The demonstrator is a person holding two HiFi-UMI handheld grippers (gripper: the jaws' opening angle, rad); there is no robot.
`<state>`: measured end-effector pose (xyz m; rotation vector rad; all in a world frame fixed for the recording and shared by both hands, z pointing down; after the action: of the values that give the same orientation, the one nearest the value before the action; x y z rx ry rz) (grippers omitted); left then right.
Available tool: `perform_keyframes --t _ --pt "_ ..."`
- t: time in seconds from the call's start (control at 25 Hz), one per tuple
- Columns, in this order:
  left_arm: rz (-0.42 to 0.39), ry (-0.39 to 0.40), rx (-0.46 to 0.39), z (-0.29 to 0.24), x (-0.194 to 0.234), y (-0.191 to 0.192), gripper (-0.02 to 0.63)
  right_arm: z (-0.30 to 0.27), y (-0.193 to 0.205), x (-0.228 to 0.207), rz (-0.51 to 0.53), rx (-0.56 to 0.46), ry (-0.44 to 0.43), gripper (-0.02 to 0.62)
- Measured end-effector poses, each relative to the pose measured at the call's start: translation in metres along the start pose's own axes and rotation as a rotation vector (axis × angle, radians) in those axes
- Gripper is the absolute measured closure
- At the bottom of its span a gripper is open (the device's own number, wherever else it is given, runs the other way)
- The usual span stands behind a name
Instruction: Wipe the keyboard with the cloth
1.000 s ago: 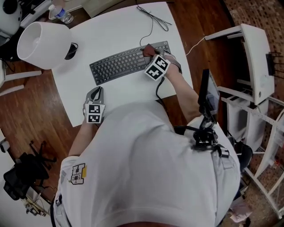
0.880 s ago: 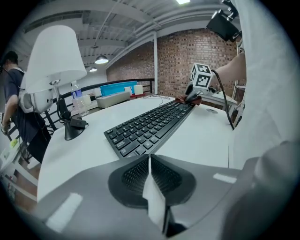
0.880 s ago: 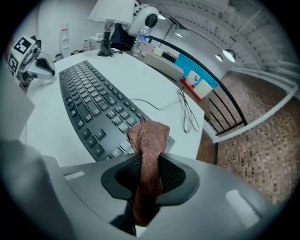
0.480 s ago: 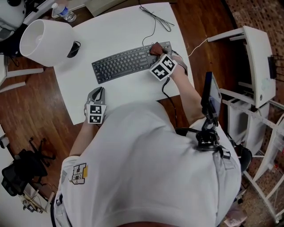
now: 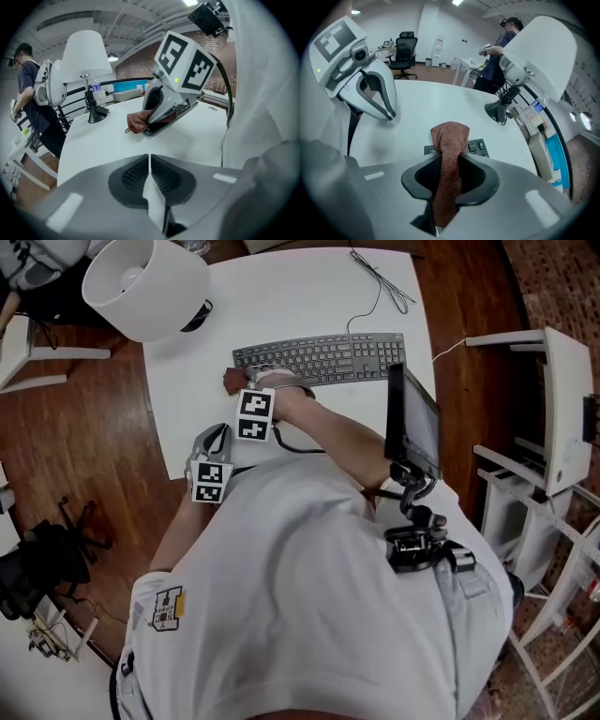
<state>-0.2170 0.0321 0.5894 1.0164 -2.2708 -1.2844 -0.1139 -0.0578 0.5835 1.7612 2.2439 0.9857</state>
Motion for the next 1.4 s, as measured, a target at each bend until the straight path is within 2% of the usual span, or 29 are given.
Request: perform_keyframes --t 0.12,0.24,0.52,0.72,0.8,0.88,0.96,1.04,1.12,1.28,1.4 --pt "-0.002 -0.006 0.010 0.004 0.010 0.005 0.606 0.000 0.009 -0.003 -0.039 0.017 0.012 0.505" --pt "-0.015 0.013 0.010 -0.007 0.009 0.000 0.606 0.020 0.045 -0.017 -0.113 0.056 0.064 0.505" --pt "-0.058 0.096 -0.010 -0.043 -0.005 -0.017 0.606 0.089 0.174 -0.054 -0.315 0.217 0.255 0.505" --pt "-0.089 0.139 -0.020 -0.069 -0.036 -0.040 0.606 0.168 0.289 -0.072 -0.495 0.354 0.406 0.505" --pt "-0.097 0.144 -0.025 -0.074 -0.044 -0.047 0.606 0.191 0.322 -0.077 -0.540 0.404 0.451 0.505" --pt "-0.100 0.144 -0.026 -0.075 -0.048 -0.049 0.606 0.203 0.337 -0.079 -0.564 0.434 0.472 0.505" --pt "-0.099 0.139 -0.027 -0.073 -0.051 -0.048 0.606 0.205 0.331 -0.079 -0.552 0.428 0.470 0.505" --pt "-0.093 0.126 -0.026 -0.067 -0.050 -0.044 0.606 0.195 0.300 -0.076 -0.504 0.379 0.444 0.505" --pt "-0.080 0.108 -0.022 -0.058 -0.046 -0.037 0.606 0.171 0.249 -0.069 -0.427 0.298 0.386 0.505" --pt "-0.047 0.075 -0.018 -0.038 -0.028 -0.022 0.606 0.096 0.126 -0.042 -0.235 0.121 0.212 0.505" --pt "-0.032 0.055 -0.014 -0.023 -0.019 -0.013 0.606 0.047 0.053 -0.015 -0.077 0.039 0.097 0.505"
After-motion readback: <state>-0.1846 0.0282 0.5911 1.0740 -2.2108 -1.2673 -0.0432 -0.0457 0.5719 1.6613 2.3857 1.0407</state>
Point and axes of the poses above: the fingertips, and each gripper's own axes: z backward along the fingers, x to its left, y out of its underside, the point moved 5 cm from there along z, backward along the fingers, and after that the axes turned 14 degrees about -x, right-handed, at the moved point
